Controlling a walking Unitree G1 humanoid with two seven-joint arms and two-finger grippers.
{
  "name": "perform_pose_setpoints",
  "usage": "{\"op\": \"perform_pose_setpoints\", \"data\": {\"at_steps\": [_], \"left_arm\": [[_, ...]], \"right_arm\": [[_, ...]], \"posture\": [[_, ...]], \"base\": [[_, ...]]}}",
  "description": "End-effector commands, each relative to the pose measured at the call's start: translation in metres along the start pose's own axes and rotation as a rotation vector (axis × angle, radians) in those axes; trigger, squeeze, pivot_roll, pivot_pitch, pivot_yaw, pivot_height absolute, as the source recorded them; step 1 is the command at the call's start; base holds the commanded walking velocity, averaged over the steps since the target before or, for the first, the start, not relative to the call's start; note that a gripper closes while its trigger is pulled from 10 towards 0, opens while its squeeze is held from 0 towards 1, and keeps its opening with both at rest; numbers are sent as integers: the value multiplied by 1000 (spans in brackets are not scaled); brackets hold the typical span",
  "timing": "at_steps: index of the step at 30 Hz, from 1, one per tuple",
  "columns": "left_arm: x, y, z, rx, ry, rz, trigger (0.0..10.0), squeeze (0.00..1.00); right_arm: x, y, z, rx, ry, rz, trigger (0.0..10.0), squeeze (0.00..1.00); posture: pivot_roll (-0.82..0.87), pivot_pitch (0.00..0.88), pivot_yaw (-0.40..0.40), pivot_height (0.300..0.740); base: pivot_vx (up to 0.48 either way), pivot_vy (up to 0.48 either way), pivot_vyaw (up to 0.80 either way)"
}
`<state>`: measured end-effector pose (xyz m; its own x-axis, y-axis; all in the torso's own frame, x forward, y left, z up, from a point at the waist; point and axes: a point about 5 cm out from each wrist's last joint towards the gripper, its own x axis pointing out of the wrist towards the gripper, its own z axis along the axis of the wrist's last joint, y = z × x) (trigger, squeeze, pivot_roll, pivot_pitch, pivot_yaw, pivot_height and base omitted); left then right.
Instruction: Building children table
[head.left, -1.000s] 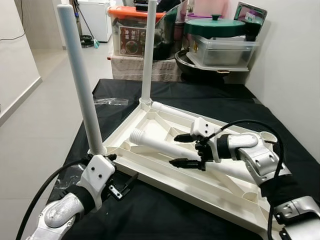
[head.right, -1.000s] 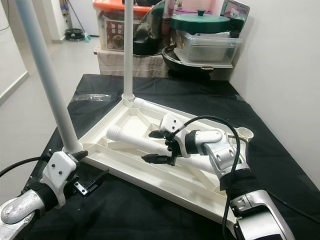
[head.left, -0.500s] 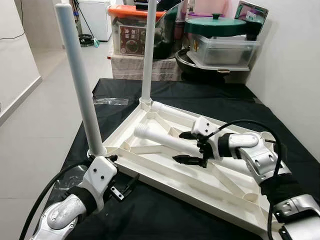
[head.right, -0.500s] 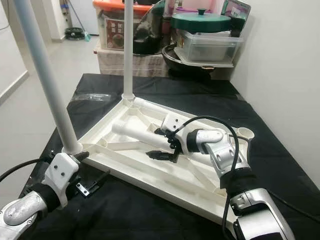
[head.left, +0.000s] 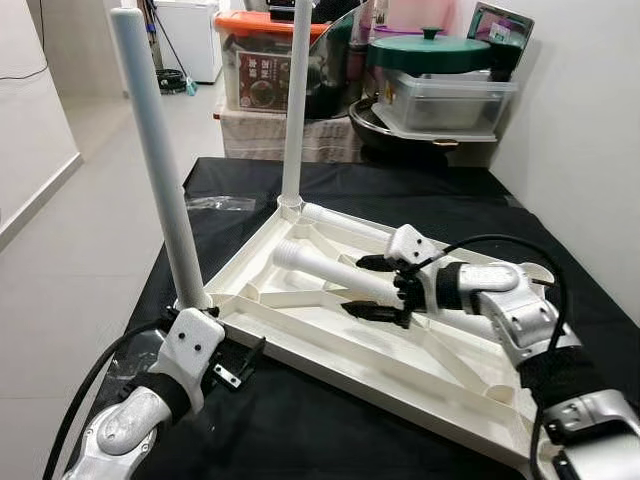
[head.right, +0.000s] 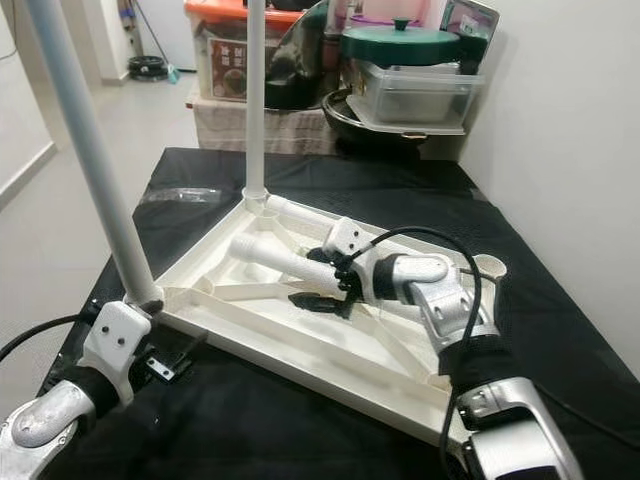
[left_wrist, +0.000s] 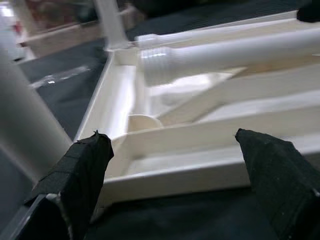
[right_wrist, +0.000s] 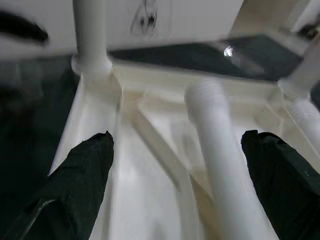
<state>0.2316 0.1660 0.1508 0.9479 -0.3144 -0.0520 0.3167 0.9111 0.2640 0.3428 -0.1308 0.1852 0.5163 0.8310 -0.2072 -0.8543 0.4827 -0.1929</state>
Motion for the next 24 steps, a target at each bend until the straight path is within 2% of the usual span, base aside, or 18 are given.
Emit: {"op": "perform_pose_setpoints", "data": {"at_steps": [1,4,7,10,12,17,19,21,24], "left_arm": [[1,2,1,4,-15,30,10000,0],[3,4,1,7,-25,73,10000,0],[3,5,1,11,-24,99,10000,0],[5,5,2,-15,-37,137,10000,0],[5,5,2,-15,-37,137,10000,0],[7,1,3,-17,-49,139,10000,0],[9,0,4,-16,-60,142,10000,0],[10,-1,4,-15,-63,145,10000,0],[11,3,6,-36,-75,187,10000,0]], "right_arm": [[3,2,4,35,-50,-51,10000,0],[20,12,13,157,-225,-196,10000,0],[25,17,11,206,-283,-290,10000,0],[24,20,6,309,-353,-428,10000,0],[24,20,6,309,-353,-428,10000,0],[20,15,10,320,-397,-551,10000,0],[14,6,12,311,-406,-640,10000,0],[12,2,12,309,-407,-668,10000,0],[6,-6,14,308,-409,-712,10000,0]], "posture": [[48,0,-99,740],[52,0,-95,740],[52,0,-92,740],[54,0,-95,740],[54,0,-95,740],[47,0,-90,740],[47,0,-90,740],[46,0,-91,740],[46,0,-93,740]], "base": [[0,-345,0],[0,-476,0],[0,-480,0],[0,-480,0],[0,-480,0],[0,-480,0],[0,-448,0],[0,-388,0],[0,0,0]]}}
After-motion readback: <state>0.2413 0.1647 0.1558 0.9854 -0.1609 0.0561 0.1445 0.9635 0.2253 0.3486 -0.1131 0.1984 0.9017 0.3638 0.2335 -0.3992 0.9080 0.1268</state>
